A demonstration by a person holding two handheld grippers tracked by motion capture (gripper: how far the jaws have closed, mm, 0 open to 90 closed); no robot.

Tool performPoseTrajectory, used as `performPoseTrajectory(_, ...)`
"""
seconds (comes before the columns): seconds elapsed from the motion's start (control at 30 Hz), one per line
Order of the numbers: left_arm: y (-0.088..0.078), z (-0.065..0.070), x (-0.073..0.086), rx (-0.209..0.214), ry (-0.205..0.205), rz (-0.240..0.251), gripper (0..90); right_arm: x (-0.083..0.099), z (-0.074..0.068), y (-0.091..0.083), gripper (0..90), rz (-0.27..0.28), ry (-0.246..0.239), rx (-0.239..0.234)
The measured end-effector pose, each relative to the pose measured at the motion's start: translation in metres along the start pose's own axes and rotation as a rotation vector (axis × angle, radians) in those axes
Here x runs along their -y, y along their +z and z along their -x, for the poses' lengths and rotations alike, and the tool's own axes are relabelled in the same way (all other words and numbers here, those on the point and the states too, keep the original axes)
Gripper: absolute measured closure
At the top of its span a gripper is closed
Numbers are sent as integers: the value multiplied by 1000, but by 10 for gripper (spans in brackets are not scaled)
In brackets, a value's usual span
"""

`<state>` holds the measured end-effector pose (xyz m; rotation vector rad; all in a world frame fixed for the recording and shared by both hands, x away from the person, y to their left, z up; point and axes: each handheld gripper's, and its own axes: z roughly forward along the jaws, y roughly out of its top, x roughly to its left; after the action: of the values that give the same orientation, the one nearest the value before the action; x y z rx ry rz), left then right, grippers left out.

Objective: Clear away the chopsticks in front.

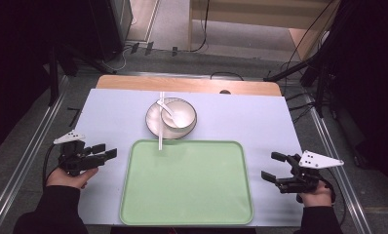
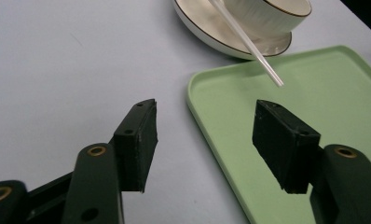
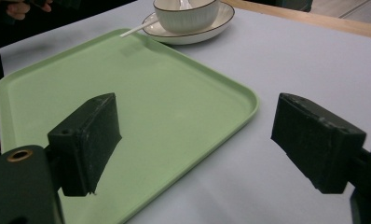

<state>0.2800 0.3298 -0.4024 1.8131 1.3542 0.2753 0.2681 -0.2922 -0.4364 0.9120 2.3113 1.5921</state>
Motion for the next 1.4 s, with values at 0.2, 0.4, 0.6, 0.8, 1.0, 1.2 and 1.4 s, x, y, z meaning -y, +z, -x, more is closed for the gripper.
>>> performPoseTrajectory(0.2,9,7,-14,-51,18,-67,330,0,-2,0,157,-6,-7,2)
performPoseTrajectory(0.4,13,17,-35,-33,15,-76,334,-1,-4,0,157,-8,-12,1)
performPoseTrajectory(0.6,15,25,-59,-37,37,-86,347,-1,-3,1,157,-13,-11,0)
performPoseTrajectory(0.8,20,31,-80,-15,40,-117,365,-1,-5,2,157,-16,-11,-2)
performPoseTrajectory(1.0,31,38,-99,-39,61,-115,360,-1,-4,4,157,-19,-16,-6)
performPoseTrajectory(1.2,37,37,-101,-31,59,-89,374,-1,-4,2,157,-12,-11,0)
performPoseTrajectory(1.4,47,34,-103,-31,18,-63,425,-3,-6,4,156,-9,-11,-3)
